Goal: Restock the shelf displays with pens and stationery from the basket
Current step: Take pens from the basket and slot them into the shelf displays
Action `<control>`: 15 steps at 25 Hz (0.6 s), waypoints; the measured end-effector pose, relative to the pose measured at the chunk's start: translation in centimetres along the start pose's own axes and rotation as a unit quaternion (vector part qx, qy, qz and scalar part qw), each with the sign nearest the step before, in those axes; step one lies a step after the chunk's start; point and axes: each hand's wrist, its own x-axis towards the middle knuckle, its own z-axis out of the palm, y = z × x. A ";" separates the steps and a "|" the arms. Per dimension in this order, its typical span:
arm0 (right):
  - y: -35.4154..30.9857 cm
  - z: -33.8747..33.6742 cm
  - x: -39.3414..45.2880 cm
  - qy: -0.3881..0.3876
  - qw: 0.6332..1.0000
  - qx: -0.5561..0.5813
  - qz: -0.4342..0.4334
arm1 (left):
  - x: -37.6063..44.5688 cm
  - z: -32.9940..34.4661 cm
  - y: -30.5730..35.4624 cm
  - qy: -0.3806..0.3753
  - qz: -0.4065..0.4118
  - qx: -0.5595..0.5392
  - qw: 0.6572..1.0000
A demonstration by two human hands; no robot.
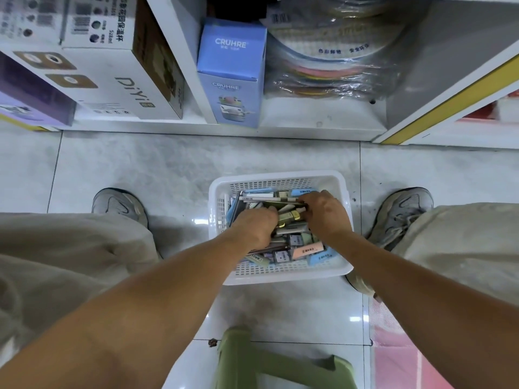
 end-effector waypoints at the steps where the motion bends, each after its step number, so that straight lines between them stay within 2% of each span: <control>1: 0.2 -0.3 0.1 -0.018 1.000 0.024 -0.001 | -0.4 0.0 -0.3 0.003 0.004 -0.014 1.000; 6: 0.2 -1.3 -0.1 -0.073 0.984 0.162 0.027 | -1.4 -0.2 -0.9 -0.003 -0.006 -0.057 0.998; 10: -0.2 -2.5 0.4 -0.068 0.989 0.131 0.030 | -1.9 -1.6 -1.1 -0.029 -0.027 -0.161 0.986; 12: -0.3 -4.2 0.8 -0.060 0.993 0.101 0.017 | -2.3 -3.2 -1.1 -0.037 -0.042 -0.241 0.969; 15: -0.5 -7.7 1.3 -0.092 0.995 0.033 -0.013 | -3.7 -6.5 -1.2 -0.028 -0.050 -0.356 0.933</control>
